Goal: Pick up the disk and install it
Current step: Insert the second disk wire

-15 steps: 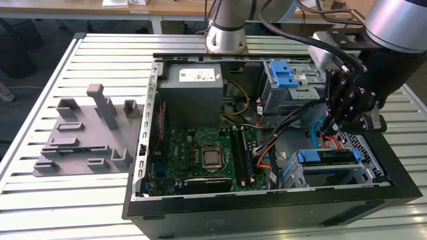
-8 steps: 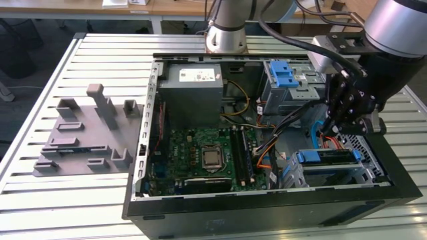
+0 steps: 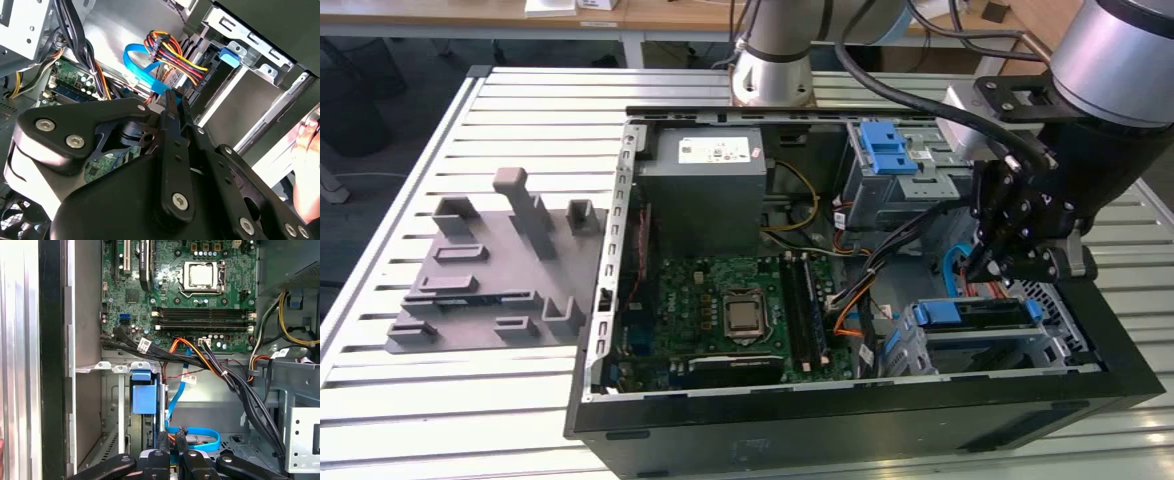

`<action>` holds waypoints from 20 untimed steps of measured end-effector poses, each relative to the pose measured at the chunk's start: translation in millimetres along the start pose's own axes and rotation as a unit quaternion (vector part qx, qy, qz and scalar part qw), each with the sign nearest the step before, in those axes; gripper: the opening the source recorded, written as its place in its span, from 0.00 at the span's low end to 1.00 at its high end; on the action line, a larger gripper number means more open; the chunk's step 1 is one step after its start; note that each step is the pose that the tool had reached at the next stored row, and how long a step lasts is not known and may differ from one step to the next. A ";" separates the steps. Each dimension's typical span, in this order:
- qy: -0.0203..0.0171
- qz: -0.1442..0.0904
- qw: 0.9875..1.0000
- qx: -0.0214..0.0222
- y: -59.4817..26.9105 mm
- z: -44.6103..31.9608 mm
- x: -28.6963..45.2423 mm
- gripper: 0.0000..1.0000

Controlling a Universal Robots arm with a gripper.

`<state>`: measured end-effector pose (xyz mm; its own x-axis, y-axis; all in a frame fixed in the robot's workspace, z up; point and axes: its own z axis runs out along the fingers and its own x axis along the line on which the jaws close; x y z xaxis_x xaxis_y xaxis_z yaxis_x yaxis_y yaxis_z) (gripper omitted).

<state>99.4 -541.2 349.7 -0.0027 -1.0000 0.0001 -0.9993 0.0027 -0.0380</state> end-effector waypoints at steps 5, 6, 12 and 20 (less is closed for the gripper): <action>0.000 -0.002 1.000 0.000 0.7 2.2 2.7 0.17; 0.000 -0.002 1.000 0.000 0.8 2.4 2.8 0.17; 0.000 -0.002 1.000 0.001 1.0 3.4 7.1 0.17; -0.001 -0.012 1.000 0.003 1.8 7.5 15.2 0.17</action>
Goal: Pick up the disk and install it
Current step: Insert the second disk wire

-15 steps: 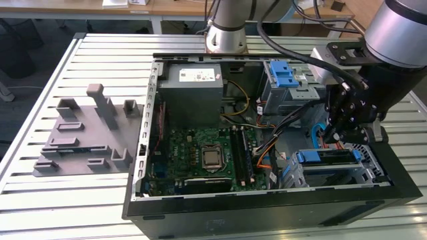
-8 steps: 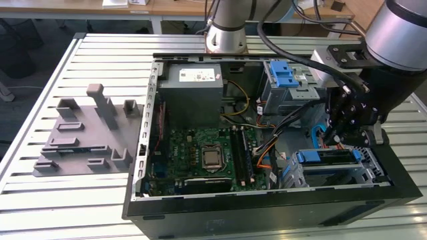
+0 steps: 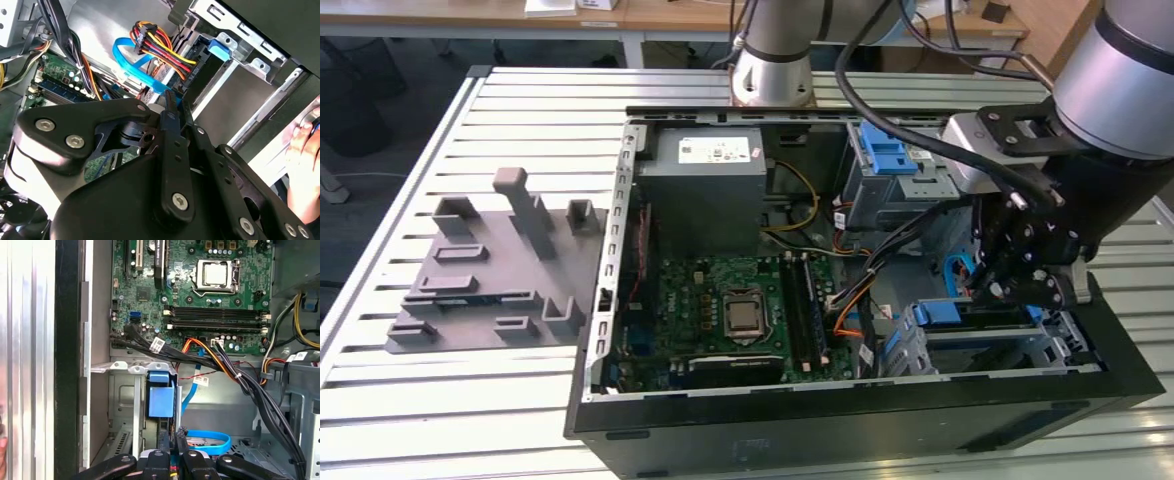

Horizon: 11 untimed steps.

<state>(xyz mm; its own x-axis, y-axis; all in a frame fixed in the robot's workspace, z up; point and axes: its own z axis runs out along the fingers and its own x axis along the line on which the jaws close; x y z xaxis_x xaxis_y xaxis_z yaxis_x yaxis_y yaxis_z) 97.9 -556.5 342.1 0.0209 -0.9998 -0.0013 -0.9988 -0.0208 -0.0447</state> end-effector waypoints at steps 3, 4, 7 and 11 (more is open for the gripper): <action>0.000 -0.001 1.000 0.001 0.0 1.3 1.3 0.17; 0.000 -0.001 1.000 0.001 0.1 1.7 1.8 0.17; -0.001 -0.001 1.000 0.002 0.2 3.2 2.8 0.17; -0.001 -0.001 1.000 0.002 0.3 4.4 2.9 0.17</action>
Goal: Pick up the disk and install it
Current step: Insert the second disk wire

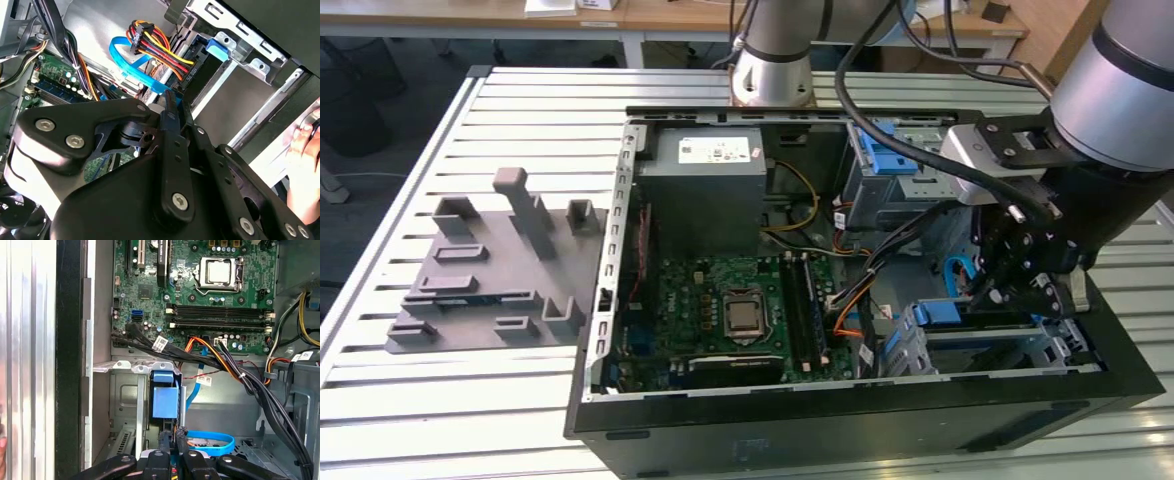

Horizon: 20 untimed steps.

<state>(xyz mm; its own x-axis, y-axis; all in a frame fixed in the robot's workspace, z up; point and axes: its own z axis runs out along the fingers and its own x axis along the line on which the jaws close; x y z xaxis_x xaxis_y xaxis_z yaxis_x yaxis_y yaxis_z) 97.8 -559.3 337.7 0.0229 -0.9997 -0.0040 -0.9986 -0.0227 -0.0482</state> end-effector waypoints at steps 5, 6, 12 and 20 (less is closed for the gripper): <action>0.000 0.000 1.000 0.000 0.1 1.6 0.0 0.17; 0.000 0.000 1.000 0.000 0.1 1.8 0.0 0.17; -0.002 0.002 1.000 0.000 -0.2 3.5 0.0 0.17; -0.002 0.002 1.000 0.000 -0.4 3.3 0.0 0.17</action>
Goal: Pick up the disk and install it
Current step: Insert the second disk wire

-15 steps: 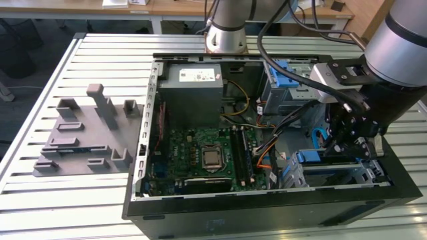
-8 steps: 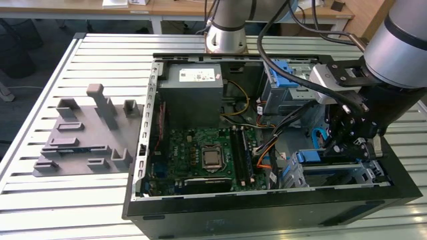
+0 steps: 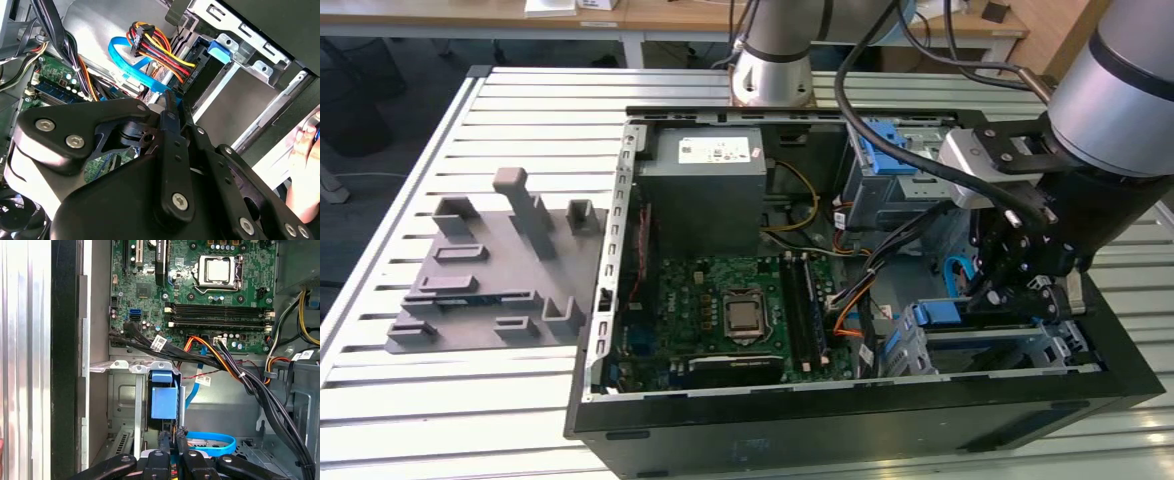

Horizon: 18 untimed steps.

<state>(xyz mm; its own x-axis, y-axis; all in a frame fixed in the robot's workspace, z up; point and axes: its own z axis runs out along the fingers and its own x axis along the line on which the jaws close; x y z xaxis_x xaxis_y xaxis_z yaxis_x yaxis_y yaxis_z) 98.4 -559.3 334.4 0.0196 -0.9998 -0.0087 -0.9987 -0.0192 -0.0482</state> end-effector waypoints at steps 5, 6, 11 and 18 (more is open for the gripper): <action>0.001 0.001 1.000 0.000 0.0 -0.9 0.2 0.17; 0.001 0.001 1.000 0.000 0.0 -0.8 0.4 0.17; 0.001 0.003 1.000 0.000 0.0 0.2 0.9 0.17; -0.005 0.003 1.000 0.000 0.1 1.8 0.9 0.17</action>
<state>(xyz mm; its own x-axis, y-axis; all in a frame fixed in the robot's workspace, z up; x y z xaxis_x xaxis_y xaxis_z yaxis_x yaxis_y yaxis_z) 98.4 -560.1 332.6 0.0140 -0.9997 -0.0192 -0.9987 -0.0130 -0.0484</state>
